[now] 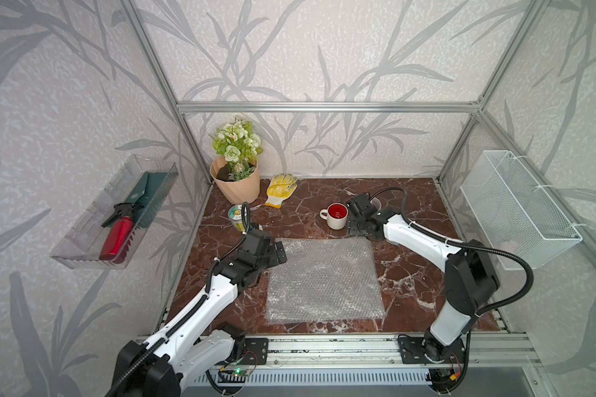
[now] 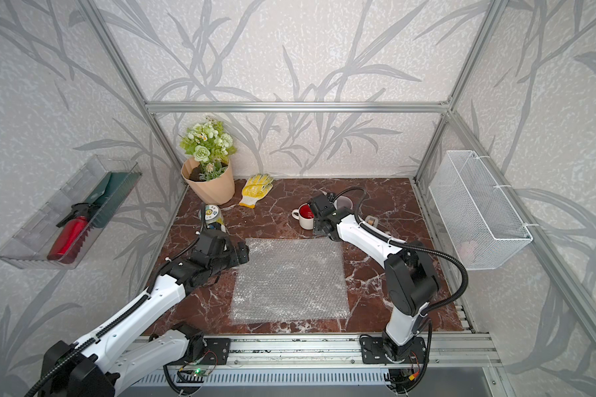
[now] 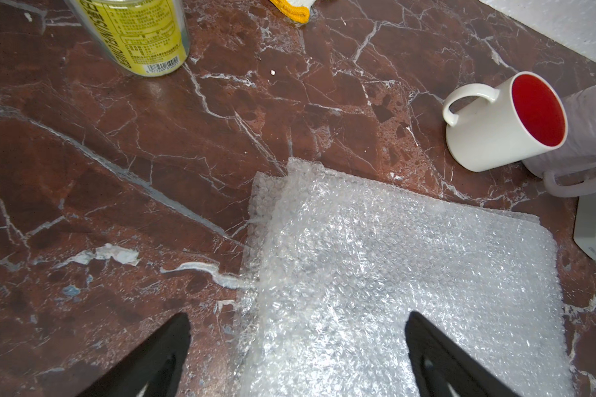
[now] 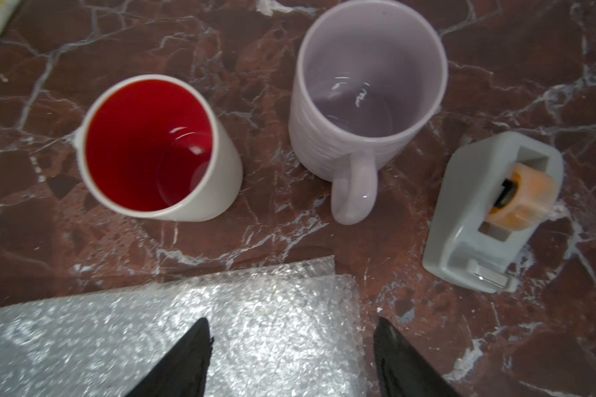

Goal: Wrap mugs in bubble wrap
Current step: Pick up the mug from the center of the board.

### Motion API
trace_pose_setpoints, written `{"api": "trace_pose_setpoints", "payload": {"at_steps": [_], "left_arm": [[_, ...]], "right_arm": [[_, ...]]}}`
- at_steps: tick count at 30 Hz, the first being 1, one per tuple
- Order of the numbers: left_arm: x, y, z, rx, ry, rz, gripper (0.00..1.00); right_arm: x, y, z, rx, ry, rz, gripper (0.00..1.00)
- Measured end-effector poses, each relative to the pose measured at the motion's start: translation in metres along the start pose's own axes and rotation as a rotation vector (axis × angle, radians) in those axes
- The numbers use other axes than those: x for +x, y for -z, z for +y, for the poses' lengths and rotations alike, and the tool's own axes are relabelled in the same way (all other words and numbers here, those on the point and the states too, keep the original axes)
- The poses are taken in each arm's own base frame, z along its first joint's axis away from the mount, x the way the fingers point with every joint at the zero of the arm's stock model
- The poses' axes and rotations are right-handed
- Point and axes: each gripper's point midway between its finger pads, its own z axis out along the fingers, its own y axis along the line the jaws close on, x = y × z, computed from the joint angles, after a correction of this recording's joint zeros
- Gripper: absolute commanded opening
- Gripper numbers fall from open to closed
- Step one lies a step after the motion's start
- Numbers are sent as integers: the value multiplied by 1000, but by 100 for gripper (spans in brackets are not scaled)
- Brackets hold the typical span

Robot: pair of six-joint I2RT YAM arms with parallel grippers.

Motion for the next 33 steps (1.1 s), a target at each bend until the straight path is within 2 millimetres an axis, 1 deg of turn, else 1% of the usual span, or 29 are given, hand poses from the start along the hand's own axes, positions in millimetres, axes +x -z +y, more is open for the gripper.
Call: {"api": "trace_pose_setpoints", "payload": {"at_steps": [4,7,12,15,18,20,26,29,33], "left_arm": [[2,-3,3,-2,14,16,99],[8,-6,8,-9,25,35,99],[23,-12,15,-16,47,74,99],[32,-15,20,-21,56,96,99],[38,-16,22,-27,62,109,99],[39,-16,23,-28,63,112,99],[38,-13,24,-27,68,97,99],[43,-13,28,-32,74,103,99],[54,-17,36,-53,88,127,99]], "right_arm": [[-1,-23,-30,72,-41,43,73],[-6,-36,-42,72,-58,59,72],[-24,-55,-40,44,-61,49,66],[-32,-65,-38,30,-52,42,64],[-39,-75,-34,18,-40,36,59],[-40,-80,-34,15,-34,39,56],[-41,-92,-35,-3,-31,56,40],[-42,-96,-36,-5,-25,59,31],[-43,-96,-35,-15,-15,60,24]]}}
